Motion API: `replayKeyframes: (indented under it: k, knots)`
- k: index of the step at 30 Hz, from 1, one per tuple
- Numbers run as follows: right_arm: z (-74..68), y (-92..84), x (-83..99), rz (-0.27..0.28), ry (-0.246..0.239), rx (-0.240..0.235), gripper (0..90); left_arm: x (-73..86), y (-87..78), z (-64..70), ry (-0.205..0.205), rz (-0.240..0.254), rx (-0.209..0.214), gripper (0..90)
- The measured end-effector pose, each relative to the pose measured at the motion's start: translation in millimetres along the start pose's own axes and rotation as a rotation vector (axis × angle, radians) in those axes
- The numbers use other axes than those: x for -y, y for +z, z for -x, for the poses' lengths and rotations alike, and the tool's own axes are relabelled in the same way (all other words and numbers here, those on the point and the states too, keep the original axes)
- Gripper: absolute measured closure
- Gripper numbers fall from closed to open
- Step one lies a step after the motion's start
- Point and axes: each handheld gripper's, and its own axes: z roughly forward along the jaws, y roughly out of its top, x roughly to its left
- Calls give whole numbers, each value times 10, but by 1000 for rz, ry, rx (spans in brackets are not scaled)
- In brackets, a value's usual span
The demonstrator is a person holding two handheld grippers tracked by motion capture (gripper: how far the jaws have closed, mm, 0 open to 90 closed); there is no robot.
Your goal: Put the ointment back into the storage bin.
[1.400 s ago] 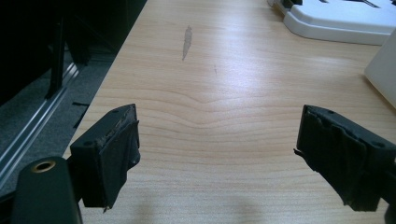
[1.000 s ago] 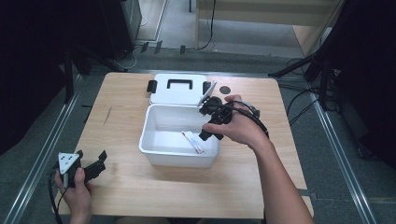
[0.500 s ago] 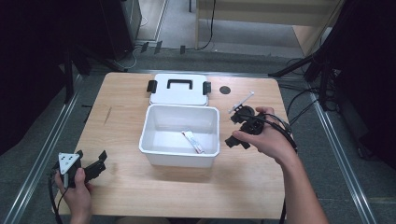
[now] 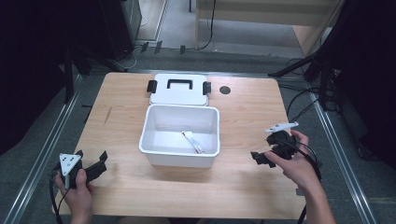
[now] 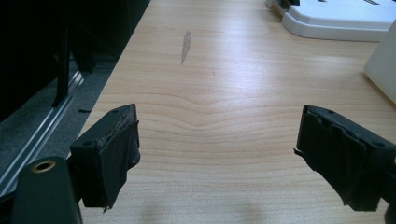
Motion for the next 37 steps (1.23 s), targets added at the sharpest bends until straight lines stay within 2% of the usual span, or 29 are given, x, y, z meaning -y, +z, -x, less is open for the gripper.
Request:
replayKeyframes:
  k: [2,3,4,5,6,7,9,10,12,13,14,16,18,21,23,25,26,37]
  knots:
    - [67,16,175,35,23,7,0,2,-1,5,3,0,-1,137]
    - [67,16,175,35,23,7,0,2,-1,5,3,0,-1,137]
    - [130,39,354,72,51,2,0,4,-5,10,5,4,-4,137]
    - [130,39,354,72,51,2,0,4,-5,10,5,4,-4,137]
    - [187,67,528,102,70,7,0,5,-7,11,5,5,-4,137]
    - [187,67,528,102,70,7,0,5,-7,11,5,5,-4,137]
    - [227,90,712,135,84,29,0,5,-7,12,5,7,-6,138]
    - [260,104,865,171,108,42,0,6,-8,12,6,9,-7,137]
    - [293,114,990,199,137,33,0,7,-11,10,6,8,-6,137]
    - [293,114,990,199,137,33,0,7,-11,10,6,8,-6,137]
    - [324,122,1122,233,162,18,0,7,-13,11,6,9,-5,137]
    - [335,123,1179,249,173,14,1,8,-14,11,7,9,-5,137]
    - [366,112,1307,310,202,18,1,8,-14,12,7,9,-4,137]
    - [401,125,1408,379,246,29,22,7,-11,6,0,9,-3,137]
    - [452,142,1470,428,304,31,62,6,-10,-1,-7,6,1,137]
    - [470,130,1479,446,316,22,62,6,-9,-3,-8,8,1,137]
    - [499,86,1505,492,342,21,62,7,-9,-3,-8,7,1,137]
    - [509,107,1527,494,391,35,62,6,-9,-16,-18,6,5,137]
